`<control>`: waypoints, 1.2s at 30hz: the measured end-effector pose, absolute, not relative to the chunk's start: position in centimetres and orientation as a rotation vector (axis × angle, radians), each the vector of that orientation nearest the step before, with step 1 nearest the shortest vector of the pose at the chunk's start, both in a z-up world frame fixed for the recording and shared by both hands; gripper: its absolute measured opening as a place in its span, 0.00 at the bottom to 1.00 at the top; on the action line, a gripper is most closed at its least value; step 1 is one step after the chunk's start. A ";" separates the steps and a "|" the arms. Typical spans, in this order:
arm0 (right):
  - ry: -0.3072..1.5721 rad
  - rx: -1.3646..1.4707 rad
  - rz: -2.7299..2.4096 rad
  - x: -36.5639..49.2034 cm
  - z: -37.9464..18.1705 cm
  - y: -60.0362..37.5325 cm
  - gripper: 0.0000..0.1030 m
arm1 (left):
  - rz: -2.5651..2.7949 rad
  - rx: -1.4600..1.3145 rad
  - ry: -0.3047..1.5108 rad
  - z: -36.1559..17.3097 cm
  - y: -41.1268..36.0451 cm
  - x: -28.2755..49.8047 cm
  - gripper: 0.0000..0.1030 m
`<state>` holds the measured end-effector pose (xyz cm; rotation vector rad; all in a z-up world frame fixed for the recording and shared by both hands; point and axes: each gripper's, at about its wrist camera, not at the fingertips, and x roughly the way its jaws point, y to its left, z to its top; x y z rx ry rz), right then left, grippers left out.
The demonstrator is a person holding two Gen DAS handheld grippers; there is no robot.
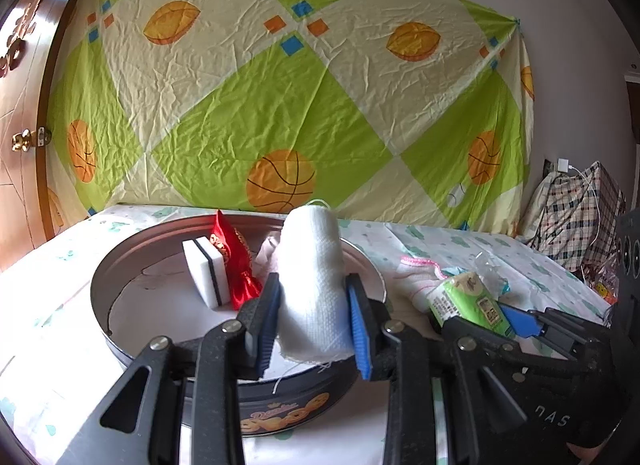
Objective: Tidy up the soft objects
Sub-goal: 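Carry the gauze roll and tissue pack with both grippers over the tin, then open the left gripper over the tin while the right gripper releases the tissue pack inside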
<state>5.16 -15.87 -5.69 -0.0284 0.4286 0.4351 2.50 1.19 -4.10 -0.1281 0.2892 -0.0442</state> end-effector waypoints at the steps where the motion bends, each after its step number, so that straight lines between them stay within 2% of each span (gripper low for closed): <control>1: 0.426 -0.028 0.440 5.2 -5.6 -15.8 0.50 | -0.041 -0.128 0.289 -4.1 1.3 2.5 0.30; 16: 0.399 -0.072 0.536 7.6 -1.5 -12.5 0.50 | 0.030 -0.129 0.320 -1.1 5.9 3.7 0.30; 26: 0.471 -0.093 0.605 12.7 -0.2 -8.0 0.50 | 0.101 -0.146 0.523 -1.7 10.4 8.6 0.30; 36: 0.585 -0.162 0.626 16.3 -1.7 -3.8 0.50 | 0.099 -0.169 0.647 -3.0 12.4 11.3 0.30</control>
